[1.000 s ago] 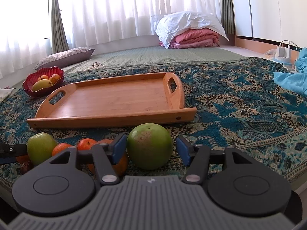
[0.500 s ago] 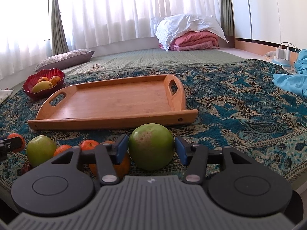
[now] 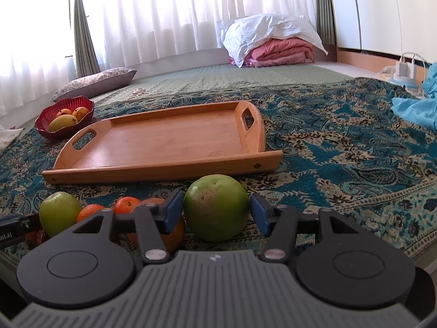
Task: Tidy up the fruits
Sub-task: 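Carry the tangerine with the left tool while the right tool carries the apple onto the tray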
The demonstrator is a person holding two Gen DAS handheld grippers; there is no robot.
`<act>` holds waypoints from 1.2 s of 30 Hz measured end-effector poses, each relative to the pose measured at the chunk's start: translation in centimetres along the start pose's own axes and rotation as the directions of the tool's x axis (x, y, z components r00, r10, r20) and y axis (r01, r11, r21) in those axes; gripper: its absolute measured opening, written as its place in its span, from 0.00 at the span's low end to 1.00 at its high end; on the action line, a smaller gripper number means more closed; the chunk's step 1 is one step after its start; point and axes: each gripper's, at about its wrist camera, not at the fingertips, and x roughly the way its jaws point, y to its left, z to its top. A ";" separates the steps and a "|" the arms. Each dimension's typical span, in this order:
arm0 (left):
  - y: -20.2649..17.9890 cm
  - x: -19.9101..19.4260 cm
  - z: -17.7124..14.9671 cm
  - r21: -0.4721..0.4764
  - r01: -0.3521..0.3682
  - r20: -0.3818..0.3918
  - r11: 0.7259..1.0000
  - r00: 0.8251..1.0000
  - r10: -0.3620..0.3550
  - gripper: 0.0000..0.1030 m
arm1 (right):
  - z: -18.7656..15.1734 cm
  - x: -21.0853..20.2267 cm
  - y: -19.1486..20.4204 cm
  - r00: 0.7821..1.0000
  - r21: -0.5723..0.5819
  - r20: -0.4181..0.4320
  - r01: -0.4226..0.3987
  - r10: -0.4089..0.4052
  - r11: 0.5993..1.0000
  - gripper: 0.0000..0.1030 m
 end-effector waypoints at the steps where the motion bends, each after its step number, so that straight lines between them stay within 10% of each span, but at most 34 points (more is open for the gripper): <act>1: 0.3 0.1 0.0 -0.033 0.017 -0.010 0.999 1.000 -0.017 0.47 | 0.1 0.1 -0.1 1.000 0.009 -0.005 -0.006 0.006 1.000 0.67; 6: 0.6 0.4 0.0 -0.053 0.042 -0.017 0.998 0.999 -0.043 0.34 | 0.2 0.7 -1.0 0.999 0.072 -0.030 -0.036 0.039 0.997 0.69; 29: -1.4 1.2 6.2 0.049 0.059 0.050 0.997 0.997 -0.061 0.33 | 4.5 0.9 -1.2 0.997 0.103 0.075 -0.043 0.035 0.994 0.55; 31: -1.6 1.9 7.4 0.045 0.071 0.046 0.996 0.996 -0.073 0.33 | 5.4 1.4 -1.3 0.996 0.105 0.073 -0.058 0.051 0.993 0.48; 33: -1.7 2.6 8.4 0.041 0.077 0.044 0.996 0.996 -0.078 0.33 | 6.4 2.2 -1.3 0.996 0.103 0.071 -0.060 0.053 0.993 0.18; 36: -2.1 4.2 9.5 0.044 0.079 0.028 0.996 0.996 -0.080 0.33 | 7.3 4.6 -1.1 1.000 0.085 -0.012 -0.023 0.024 0.996 0.20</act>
